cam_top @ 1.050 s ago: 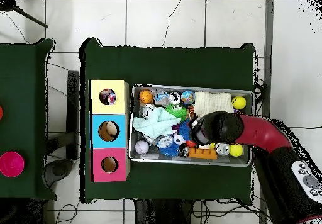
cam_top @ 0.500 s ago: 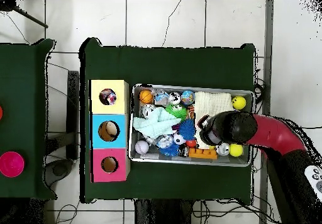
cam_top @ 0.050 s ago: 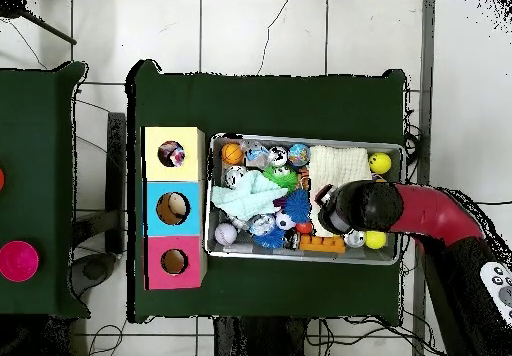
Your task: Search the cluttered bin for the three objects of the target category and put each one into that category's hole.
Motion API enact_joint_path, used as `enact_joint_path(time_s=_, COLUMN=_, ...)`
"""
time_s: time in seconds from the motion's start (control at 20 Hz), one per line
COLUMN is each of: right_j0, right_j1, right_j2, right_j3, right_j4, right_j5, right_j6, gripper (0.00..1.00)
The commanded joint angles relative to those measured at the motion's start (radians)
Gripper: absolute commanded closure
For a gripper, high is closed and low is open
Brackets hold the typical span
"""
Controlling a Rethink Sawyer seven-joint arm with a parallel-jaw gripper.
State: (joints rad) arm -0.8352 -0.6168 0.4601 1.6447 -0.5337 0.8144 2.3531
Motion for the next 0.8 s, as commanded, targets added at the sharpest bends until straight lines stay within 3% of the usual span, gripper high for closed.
enact_joint_path(time_s=0.05, right_j0=-0.007, right_j1=0.023, right_j2=0.052, right_j3=0.056, right_j4=-0.085, right_j5=-0.098, right_j6=-0.218, gripper=0.0)
enact_joint_path(time_s=0.35, right_j0=-0.039, right_j1=0.007, right_j2=0.069, right_j3=0.146, right_j4=-0.04, right_j5=-0.088, right_j6=-0.199, gripper=0.0)
enact_joint_path(time_s=0.6, right_j0=-0.076, right_j1=0.049, right_j2=0.083, right_j3=0.195, right_j4=-0.085, right_j5=-0.151, right_j6=-0.224, gripper=0.0)
enact_joint_path(time_s=0.8, right_j0=-0.057, right_j1=0.073, right_j2=0.055, right_j3=0.205, right_j4=-0.157, right_j5=-0.228, right_j6=-0.185, gripper=0.0)
